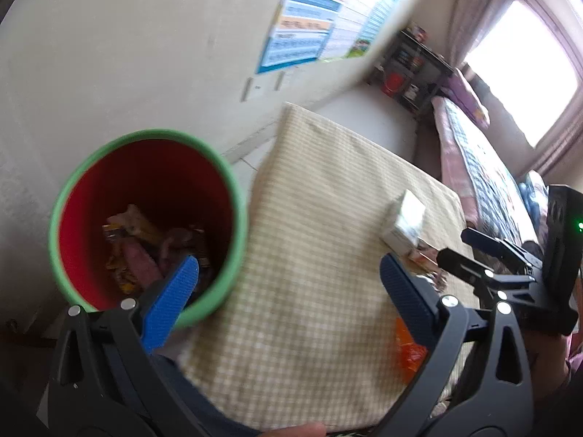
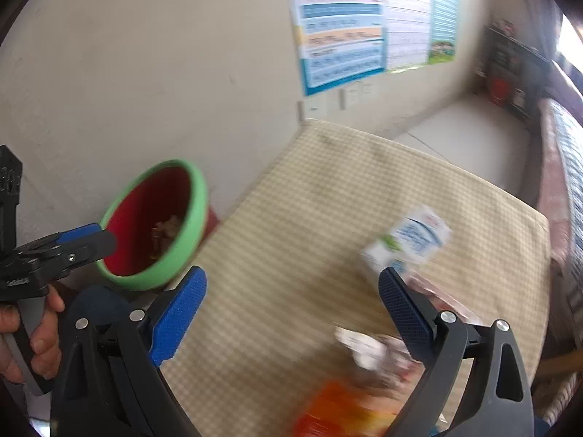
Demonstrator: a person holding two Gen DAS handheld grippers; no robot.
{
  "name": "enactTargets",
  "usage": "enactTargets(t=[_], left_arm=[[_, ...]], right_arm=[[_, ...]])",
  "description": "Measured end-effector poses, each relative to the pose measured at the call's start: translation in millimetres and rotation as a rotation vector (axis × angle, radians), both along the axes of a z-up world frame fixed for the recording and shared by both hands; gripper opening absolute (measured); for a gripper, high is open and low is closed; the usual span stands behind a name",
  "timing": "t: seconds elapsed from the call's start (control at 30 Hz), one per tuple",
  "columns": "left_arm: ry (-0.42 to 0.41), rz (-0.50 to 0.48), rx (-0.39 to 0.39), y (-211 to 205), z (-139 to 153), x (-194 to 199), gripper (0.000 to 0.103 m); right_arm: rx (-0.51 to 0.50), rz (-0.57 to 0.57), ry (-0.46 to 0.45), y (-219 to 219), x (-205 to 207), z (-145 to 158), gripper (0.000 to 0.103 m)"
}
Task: Collect trash
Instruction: 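Move both open tools back over the remaining trash on the table, then grasp the crumpled silver paper with the left tool while the right tool grasps the pink box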
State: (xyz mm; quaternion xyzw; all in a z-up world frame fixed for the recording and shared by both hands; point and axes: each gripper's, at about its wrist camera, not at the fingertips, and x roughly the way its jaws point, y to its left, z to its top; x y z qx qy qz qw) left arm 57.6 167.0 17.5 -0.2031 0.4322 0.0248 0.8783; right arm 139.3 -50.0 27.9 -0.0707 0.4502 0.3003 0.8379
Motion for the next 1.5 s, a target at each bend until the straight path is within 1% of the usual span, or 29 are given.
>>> enactTargets(t=[0.13,0.3,0.57,0.73,1.07,1.23,1.5], left_arm=[[0.003,-0.06,-0.004,-32.2,-1.2,10.3,0.097],[0.016,-0.13,-0.013,-68.1,-5.2,20.0,0.097],[0.047,-0.245,-0.018,-118.3,-15.4,33.9,0.097],[0.065,-0.286,-0.015,-137.5,-21.5,39.0,0.097],[0.104,-0.306,-0.041,-155.6,-35.3,57.2,0.097],[0.131,-0.324,-0.056,-165.7,-46.3,67.2,0.097],[0.182,-0.35,-0.08,-181.2,-69.2,84.1,0.097]], right_arm=[[-0.018,-0.073,-0.004,-43.5,3.3,-3.4,0.094],[-0.035,-0.154,-0.002,-87.6,8.0,-5.9,0.095],[-0.051,-0.219,-0.011,-129.4,14.7,-7.3,0.095],[-0.057,-0.229,-0.004,-144.5,19.8,-11.9,0.095],[-0.076,-0.222,0.035,-155.9,30.2,-34.1,0.095],[-0.098,-0.23,0.056,-164.2,41.4,-49.5,0.095],[-0.101,-0.24,0.088,-175.1,51.5,-65.7,0.095]])
